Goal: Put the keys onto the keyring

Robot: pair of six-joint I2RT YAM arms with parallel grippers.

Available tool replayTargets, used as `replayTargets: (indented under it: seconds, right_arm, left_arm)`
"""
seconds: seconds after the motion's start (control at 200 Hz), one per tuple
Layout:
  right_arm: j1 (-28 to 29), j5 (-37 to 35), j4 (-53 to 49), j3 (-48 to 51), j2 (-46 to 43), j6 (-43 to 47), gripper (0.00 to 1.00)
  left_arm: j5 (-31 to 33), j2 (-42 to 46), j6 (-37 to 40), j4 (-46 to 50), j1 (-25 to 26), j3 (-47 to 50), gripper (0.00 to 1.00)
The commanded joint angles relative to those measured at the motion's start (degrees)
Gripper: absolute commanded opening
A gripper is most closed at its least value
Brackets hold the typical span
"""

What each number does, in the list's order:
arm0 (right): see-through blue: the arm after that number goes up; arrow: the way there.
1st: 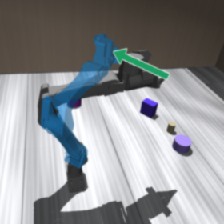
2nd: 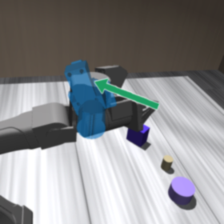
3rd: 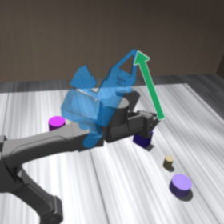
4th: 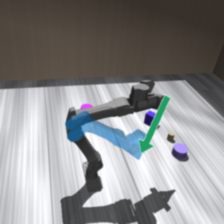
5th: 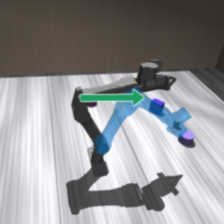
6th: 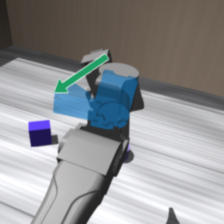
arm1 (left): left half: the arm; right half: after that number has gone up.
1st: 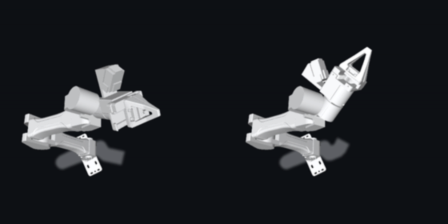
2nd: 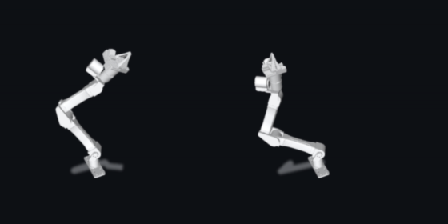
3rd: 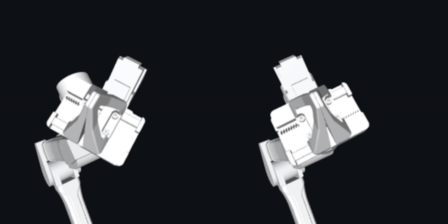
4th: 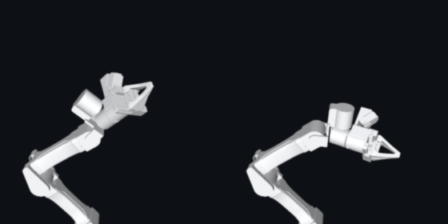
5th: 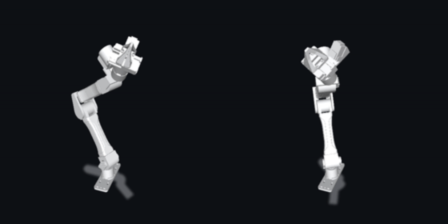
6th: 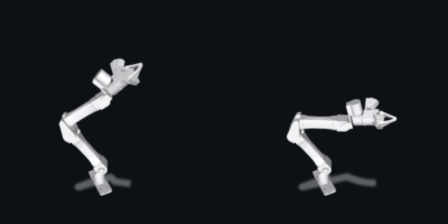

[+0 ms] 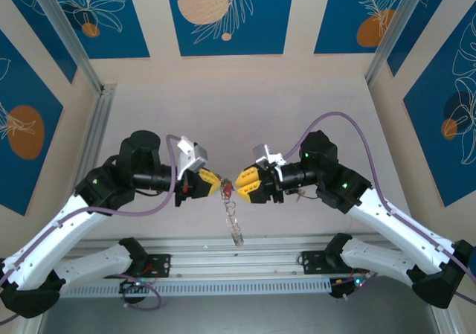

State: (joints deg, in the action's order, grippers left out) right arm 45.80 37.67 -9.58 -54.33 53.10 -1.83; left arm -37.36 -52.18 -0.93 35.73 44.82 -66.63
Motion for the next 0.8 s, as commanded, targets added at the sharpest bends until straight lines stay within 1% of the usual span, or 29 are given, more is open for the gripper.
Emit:
replayTargets:
  seconds: [0.0,0.325,0.41,0.53,0.725,0.795]
  right_arm:
    - [0.95,2.89,-2.35,-2.36,0.57,2.26,0.27]
    - [2.93,2.24,-0.26,-4.18,3.65,2.45,0.26]
    - [3.63,2.19,-0.43,-4.63,4.37,2.84,0.23]
    - [4.65,2.41,-0.44,-4.89,4.64,3.32,0.21]
    - [5.18,1.14,-0.87,-5.53,6.04,3.47,0.21]
    - [5.13,-0.46,-1.37,-5.78,6.39,3.54,0.2]
  left_arm:
    - [-3.39,0.16,0.78,-3.24,0.41,-2.79,0.0]
    - [-4.74,-1.37,0.88,-3.47,0.6,-3.5,0.0]
    - [-4.67,-1.52,1.0,-3.12,0.61,-3.59,0.0]
    - [-4.6,-1.89,1.61,-2.32,0.58,-3.8,0.0]
    - [-5.17,-2.27,2.21,-1.65,0.64,-4.04,0.0]
    - [-5.25,-2.27,2.53,-1.06,0.62,-4.34,0.0]
